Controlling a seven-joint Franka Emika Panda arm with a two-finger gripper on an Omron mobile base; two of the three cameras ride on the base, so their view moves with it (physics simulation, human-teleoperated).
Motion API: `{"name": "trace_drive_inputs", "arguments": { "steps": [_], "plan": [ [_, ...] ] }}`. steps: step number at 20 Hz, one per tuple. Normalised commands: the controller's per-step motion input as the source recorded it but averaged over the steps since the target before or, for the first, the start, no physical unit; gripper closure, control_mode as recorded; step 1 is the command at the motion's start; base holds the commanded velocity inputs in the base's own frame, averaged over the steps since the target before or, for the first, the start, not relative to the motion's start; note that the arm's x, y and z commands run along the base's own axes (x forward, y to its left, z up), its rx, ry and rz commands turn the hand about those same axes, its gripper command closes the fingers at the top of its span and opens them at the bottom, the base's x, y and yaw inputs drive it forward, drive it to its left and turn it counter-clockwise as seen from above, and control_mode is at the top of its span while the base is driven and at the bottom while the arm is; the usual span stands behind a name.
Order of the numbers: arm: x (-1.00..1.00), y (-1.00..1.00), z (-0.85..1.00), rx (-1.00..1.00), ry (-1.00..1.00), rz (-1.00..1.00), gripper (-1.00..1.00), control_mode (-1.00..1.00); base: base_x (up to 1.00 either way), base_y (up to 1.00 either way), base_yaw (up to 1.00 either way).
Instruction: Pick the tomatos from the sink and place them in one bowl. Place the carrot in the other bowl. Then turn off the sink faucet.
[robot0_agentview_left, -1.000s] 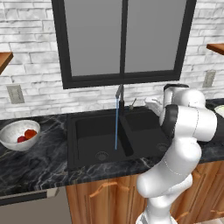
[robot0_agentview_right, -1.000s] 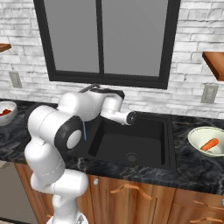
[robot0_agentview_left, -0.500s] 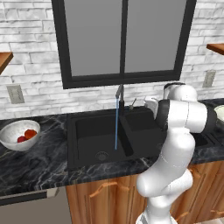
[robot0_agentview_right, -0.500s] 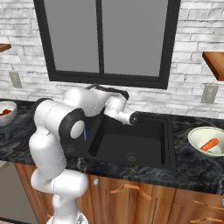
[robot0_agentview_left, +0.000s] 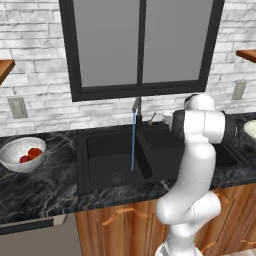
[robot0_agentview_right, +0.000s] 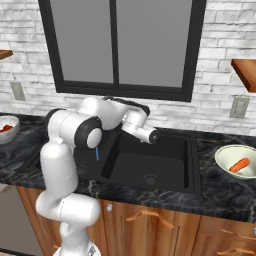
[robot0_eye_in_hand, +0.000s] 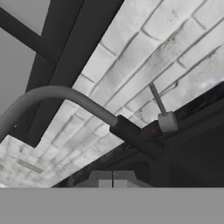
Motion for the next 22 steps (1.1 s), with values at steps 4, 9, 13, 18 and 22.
{"name": "trace_drive_inputs", "arguments": {
  "steps": [4, 9, 13, 18, 22],
  "plan": [
    [0.35, 0.00, -0.19, 0.04, 0.00, 0.00, 1.00, -1.00, 0.00, 0.00, 0.00],
    [0.44, 0.00, -0.22, 0.04, 0.00, 0.00, 1.00, -1.00, 0.00, 0.00, 0.00],
    [0.46, -0.01, -0.21, 0.05, 0.00, 0.00, 1.00, -1.00, 0.00, 0.00, 0.00],
    [0.50, -0.10, -0.25, 0.06, 0.00, 0.00, 1.00, -1.00, 0.00, 0.00, 0.00],
    [0.56, -0.12, -0.19, 0.07, 0.02, 0.00, 1.00, -1.00, 0.00, 0.00, 0.00]
  ]
}}
